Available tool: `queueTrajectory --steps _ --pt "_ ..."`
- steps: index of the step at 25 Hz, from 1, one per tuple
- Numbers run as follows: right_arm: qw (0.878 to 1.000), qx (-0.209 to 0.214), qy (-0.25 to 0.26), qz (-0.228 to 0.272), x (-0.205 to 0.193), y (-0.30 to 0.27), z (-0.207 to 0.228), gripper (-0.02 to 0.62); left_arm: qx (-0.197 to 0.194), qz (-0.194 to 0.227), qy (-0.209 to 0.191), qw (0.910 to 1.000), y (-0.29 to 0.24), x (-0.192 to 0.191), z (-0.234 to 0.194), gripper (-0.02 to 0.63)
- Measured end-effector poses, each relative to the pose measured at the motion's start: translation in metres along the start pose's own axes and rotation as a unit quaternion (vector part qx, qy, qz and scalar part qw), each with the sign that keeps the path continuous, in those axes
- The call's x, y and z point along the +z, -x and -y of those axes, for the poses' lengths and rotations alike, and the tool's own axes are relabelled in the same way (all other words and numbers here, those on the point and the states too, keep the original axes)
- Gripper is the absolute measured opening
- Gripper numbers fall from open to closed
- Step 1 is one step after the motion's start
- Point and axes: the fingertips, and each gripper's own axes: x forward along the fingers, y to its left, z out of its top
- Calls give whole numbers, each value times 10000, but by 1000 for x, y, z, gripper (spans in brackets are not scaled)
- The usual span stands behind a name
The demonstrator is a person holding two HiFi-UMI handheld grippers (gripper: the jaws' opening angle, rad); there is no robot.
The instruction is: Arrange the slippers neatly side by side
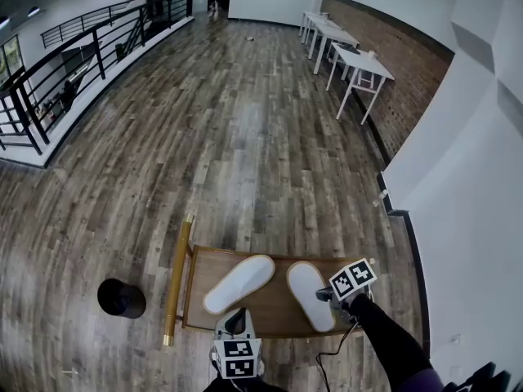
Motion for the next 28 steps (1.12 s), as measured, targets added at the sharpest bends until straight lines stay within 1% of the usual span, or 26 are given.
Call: queueTrajectory --steps 7,13,17,19,22,28 --pt "9966 387 -645 338 3 -3 -4 12 -24 -12 14 10000 1 0 1 -2" --pt "9891 485 -1178 743 10 -11 3 12 42 -64 7 10000 2 -4 -2 -2" --pt "9753 733 -1791 1065 15 -15 8 12 71 -86 -6 9999 0 -4 -4 -2" --pt "9693 828 -2012 1146 16 -16 10 12 82 -93 -15 9999 -1 -3 -3 -2" --pt "9603 888 -2328 1252 15 -17 15 12 74 -85 -20 9999 -1 0 -1 -2" --pt "9356 857 -3021 1611 12 -22 32 12 96 -90 -42 9999 -1 0 -4 -2"
